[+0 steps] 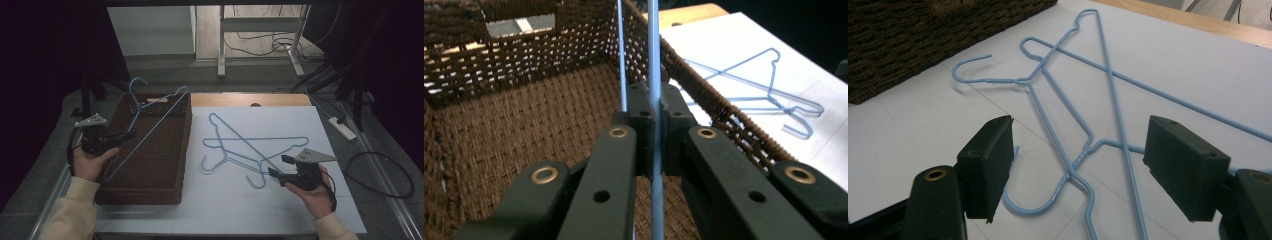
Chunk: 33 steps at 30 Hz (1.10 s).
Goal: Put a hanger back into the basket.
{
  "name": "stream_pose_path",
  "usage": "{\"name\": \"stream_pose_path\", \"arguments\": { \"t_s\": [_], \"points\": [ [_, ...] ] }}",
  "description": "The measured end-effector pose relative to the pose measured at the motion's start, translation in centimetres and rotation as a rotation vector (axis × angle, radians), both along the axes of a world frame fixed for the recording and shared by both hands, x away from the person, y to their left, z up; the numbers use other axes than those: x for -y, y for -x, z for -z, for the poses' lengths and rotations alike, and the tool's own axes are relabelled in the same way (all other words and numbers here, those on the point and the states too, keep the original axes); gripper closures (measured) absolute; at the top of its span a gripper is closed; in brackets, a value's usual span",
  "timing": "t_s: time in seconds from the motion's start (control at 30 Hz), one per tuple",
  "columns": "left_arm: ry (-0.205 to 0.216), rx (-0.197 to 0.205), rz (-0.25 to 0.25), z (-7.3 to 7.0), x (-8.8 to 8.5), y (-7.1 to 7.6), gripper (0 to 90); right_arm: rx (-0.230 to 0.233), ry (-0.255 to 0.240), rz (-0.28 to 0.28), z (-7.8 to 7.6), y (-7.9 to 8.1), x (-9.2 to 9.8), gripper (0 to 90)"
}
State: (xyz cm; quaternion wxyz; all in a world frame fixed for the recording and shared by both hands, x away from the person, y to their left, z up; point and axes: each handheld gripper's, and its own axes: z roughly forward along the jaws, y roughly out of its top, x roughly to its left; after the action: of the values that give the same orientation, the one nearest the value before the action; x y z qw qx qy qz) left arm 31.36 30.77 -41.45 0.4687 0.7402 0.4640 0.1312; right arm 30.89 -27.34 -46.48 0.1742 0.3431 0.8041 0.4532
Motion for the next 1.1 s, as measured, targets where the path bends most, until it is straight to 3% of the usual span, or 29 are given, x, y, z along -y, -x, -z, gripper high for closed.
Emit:
{"name": "stream_pose_path", "arguments": {
  "t_s": [0.27,0.57,0.87,1.1],
  "points": [
    [-0.022,-0.06,0.016,1.2,-0.3,-0.1,85.6,-0.007,-0.001,0.002,0.1,-0.1,0.0,28.9],
    [-0.057,-0.105,-0.001,2.2,-0.3,-0.6,85.6,-0.009,0.0,-0.001,0.2,-0.1,0.0,29.0],
    [-0.131,-0.18,-0.012,3.3,0.1,-1.6,85.6,-0.017,0.006,-0.001,0.3,-0.2,0.0,29.0],
    [-0.145,-0.234,-0.045,3.8,-0.1,-2.2,85.4,-0.02,0.006,-0.005,0.4,-0.2,-0.1,29.0]
  ]
}}
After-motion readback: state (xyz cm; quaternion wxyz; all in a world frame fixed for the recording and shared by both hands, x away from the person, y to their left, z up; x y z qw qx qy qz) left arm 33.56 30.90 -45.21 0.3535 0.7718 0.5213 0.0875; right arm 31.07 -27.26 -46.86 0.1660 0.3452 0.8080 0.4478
